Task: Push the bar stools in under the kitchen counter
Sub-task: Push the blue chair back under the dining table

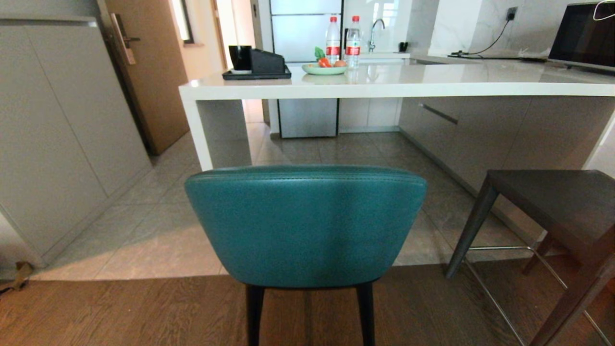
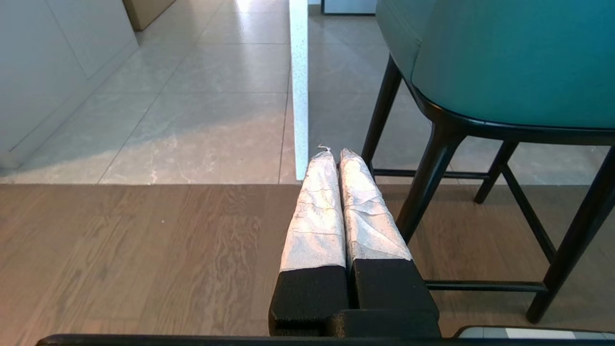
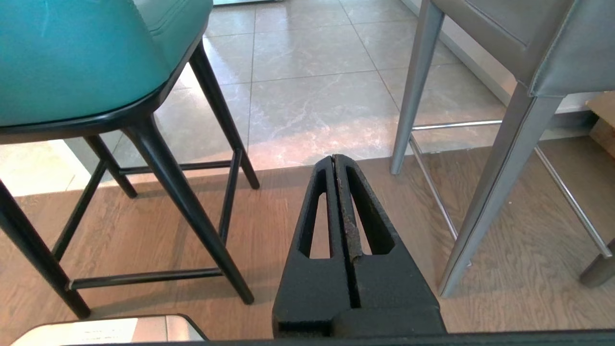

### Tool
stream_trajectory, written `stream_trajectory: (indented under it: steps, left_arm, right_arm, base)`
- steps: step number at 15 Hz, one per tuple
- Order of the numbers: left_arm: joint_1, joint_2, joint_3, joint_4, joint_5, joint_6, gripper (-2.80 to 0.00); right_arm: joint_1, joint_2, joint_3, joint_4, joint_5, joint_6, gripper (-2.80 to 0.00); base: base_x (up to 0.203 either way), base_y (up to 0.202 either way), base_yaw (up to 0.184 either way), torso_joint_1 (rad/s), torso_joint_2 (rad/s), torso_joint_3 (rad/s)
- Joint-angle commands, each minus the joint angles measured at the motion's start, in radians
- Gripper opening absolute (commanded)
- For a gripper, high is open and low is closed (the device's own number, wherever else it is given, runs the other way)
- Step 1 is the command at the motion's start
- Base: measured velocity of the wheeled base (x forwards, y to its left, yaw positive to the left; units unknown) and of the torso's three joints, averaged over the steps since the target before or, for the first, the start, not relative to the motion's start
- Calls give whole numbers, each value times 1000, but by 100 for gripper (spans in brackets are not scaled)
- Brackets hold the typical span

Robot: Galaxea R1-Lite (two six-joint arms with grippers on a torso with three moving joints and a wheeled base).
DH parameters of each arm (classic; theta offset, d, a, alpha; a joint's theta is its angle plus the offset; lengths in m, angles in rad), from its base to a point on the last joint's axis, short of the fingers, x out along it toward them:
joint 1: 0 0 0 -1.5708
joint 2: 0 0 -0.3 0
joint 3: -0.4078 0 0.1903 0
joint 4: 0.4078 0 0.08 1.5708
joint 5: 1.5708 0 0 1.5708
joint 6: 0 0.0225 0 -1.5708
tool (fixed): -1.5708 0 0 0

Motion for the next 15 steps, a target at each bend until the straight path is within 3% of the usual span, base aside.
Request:
stream_trajectory:
  steps: [1,15]
  left_arm:
    - [1,2,-1,2,0,0,-280]
    - [-1,2,14,-46,5,-8,-280]
  right_arm:
    - [0,2,0,1,-2,4,-280]
    - [0,2,0,1,-2,3,-280]
  base:
    - [0,0,0,0,0,0]
    - [0,0,0,0,0,0]
